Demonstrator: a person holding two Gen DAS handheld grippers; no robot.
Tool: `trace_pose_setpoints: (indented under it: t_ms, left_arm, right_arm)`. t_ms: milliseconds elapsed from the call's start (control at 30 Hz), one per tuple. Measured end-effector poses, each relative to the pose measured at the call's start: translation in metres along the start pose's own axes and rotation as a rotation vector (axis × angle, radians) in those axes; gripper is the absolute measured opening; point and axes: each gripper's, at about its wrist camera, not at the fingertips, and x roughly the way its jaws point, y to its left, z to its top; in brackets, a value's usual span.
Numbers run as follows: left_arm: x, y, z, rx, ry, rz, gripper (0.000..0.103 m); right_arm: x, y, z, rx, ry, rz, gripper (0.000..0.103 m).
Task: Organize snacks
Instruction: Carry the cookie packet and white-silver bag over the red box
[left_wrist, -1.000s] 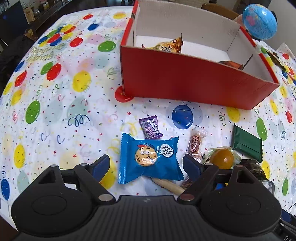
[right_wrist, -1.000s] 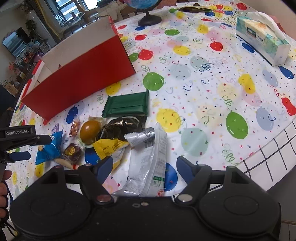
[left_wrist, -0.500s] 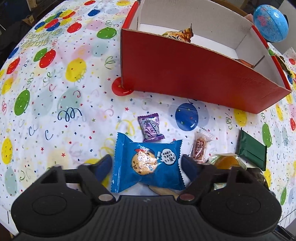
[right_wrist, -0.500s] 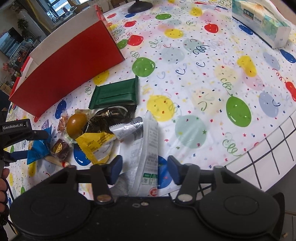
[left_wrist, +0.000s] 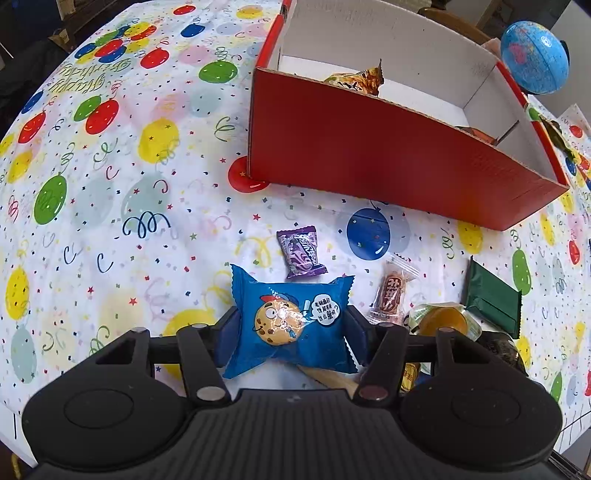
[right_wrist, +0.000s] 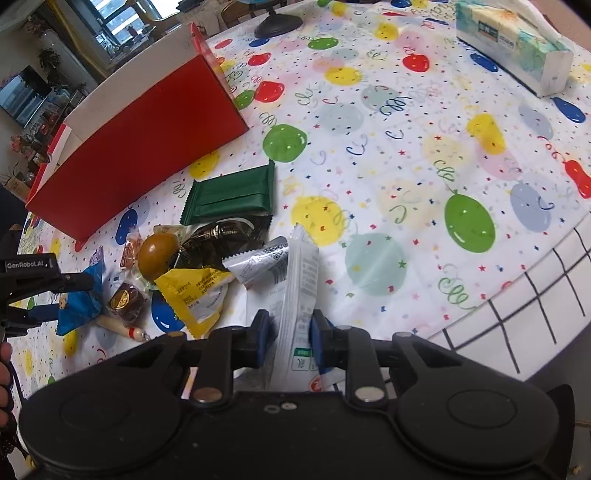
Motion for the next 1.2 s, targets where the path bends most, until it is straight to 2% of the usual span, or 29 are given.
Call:
trace_pose_setpoints:
  t_ms: [233,533,1200]
  left_arm:
    - [-0.022,0.006,-0.009,-0.020,-0.026,-0.029,0.058]
    - [-0.064,-0.002,-0.015,-0.006,-0.101,-0.072,0.058]
    - [-0.135,-0.048,-0.016,0.150,-0.254,-0.146,0.058]
  right_arm:
    - [-0.020,-0.005,-0.003,0.015,-0.065,-0.003,0.020]
    - [-0.056,0.002,0.004,-0.013,-0.186,0.051,0.020]
    - [-0.114,0.042,0.040,-0.182,-0.329,0.181,0.020]
